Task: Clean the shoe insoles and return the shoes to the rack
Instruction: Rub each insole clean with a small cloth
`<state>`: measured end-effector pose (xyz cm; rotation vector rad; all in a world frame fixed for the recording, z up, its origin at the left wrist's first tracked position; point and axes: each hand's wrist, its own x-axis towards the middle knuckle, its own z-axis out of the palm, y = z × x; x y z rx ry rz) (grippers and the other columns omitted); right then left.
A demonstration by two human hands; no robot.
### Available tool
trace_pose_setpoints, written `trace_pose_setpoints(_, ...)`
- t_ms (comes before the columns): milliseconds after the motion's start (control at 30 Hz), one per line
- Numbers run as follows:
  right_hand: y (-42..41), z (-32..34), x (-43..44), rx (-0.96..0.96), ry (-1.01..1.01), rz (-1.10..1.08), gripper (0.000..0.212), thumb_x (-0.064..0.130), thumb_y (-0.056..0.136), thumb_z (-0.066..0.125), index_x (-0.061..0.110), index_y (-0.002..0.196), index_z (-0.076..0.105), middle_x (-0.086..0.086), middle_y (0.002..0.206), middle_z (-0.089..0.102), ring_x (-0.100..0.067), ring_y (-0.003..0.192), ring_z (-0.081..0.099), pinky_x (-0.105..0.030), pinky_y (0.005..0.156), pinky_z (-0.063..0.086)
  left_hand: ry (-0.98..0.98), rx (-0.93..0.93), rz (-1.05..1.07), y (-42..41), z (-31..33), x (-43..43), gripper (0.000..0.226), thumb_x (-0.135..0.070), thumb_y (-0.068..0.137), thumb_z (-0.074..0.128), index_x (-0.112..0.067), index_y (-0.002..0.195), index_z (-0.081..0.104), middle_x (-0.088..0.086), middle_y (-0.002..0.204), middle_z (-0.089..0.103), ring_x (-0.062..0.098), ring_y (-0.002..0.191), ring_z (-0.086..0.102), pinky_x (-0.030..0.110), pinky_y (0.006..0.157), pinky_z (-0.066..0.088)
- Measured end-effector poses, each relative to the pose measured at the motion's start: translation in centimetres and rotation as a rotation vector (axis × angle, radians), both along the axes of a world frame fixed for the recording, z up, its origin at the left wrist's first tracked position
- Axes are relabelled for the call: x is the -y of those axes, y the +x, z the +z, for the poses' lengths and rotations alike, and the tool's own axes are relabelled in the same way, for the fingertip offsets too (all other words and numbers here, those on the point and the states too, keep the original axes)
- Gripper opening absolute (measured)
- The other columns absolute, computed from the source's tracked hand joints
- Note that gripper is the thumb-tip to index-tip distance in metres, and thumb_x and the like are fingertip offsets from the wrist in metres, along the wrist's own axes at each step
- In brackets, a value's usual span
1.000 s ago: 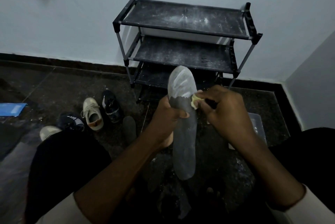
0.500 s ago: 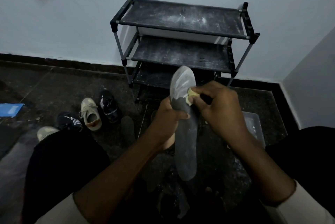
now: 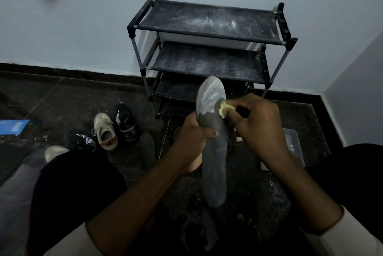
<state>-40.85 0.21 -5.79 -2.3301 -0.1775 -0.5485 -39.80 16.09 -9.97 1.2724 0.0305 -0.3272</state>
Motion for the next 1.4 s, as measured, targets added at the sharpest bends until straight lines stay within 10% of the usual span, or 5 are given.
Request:
trace_pose_setpoints(233,-0.4,-0.4,-0.9,-0.030,0.001,0.000,0.014,0.016,0.087,0.078,0.016,0.101,0.080,0.002,0.096,0.075,-0.005,0.081,0.067,-0.017,0.077,0.052,-0.014,0.000,0.007,0.1,-0.3,0.1,0.061,0.003,0.064,0.062,-0.002,0.125,0.061,0.020,0.110,0.072,0.034,0.102,0.070,0.046,0.089,0.056)
trace_pose_setpoints(400,0.5,0.2,-0.3,0.006,0.109,-0.092,0.013,0.018,0.089,0.078,0.015,0.101,0.079,0.001,0.095,0.074,-0.009,0.083,0.069,-0.035,0.079,0.059,0.037,-0.034,-0.004,-0.3,-0.1,0.5,0.042,0.014,0.077,0.061,-0.004,0.114,0.065,0.013,0.100,0.073,0.032,0.097,0.071,0.041,0.081,0.057)
trace_pose_setpoints(1400,0.1,-0.1,-1.2,-0.002,0.050,0.118,0.029,0.009,0.084,0.080,0.011,0.113,0.076,0.000,0.105,0.072,-0.012,0.097,0.067,-0.035,0.088,0.057,-0.061,0.037,-0.078,-0.7,0.9,0.6,0.039,0.025,0.080,0.048,-0.001,0.106,0.064,0.006,0.082,0.073,0.019,0.078,0.072,0.028,0.066,0.057)
